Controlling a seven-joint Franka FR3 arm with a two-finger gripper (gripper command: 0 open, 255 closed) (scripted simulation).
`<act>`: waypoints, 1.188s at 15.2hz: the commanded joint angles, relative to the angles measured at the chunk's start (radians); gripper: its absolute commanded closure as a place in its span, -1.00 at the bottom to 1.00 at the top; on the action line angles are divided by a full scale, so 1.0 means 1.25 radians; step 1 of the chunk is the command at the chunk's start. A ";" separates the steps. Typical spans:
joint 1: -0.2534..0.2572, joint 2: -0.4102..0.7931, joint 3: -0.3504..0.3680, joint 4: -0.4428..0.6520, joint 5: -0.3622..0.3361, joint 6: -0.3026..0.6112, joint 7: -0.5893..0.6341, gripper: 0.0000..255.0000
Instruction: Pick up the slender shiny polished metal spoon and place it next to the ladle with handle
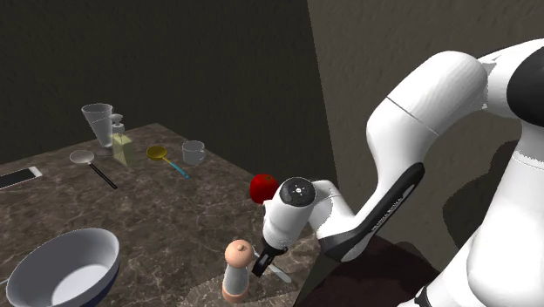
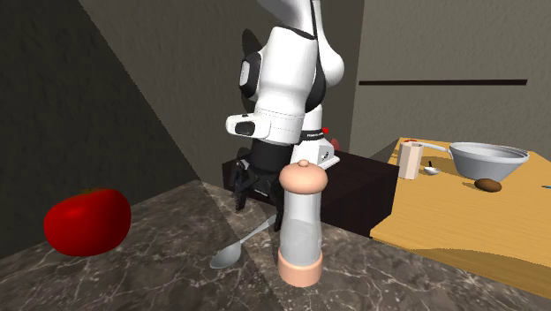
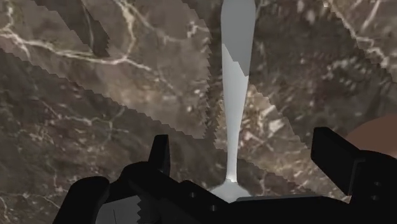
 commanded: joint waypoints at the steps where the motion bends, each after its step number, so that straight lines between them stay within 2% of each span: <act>1: 0.014 0.031 -0.025 0.014 -0.054 0.007 0.039 -1.00; 3: 0.032 0.069 -0.056 0.032 -0.113 0.015 0.083 -1.00; 11: 0.032 0.068 -0.056 0.032 -0.112 0.015 0.082 -1.00; 12: 0.032 0.068 -0.056 0.032 -0.112 0.015 0.082 1.00; 18: 0.034 0.071 -0.058 0.033 -0.117 0.016 0.087 1.00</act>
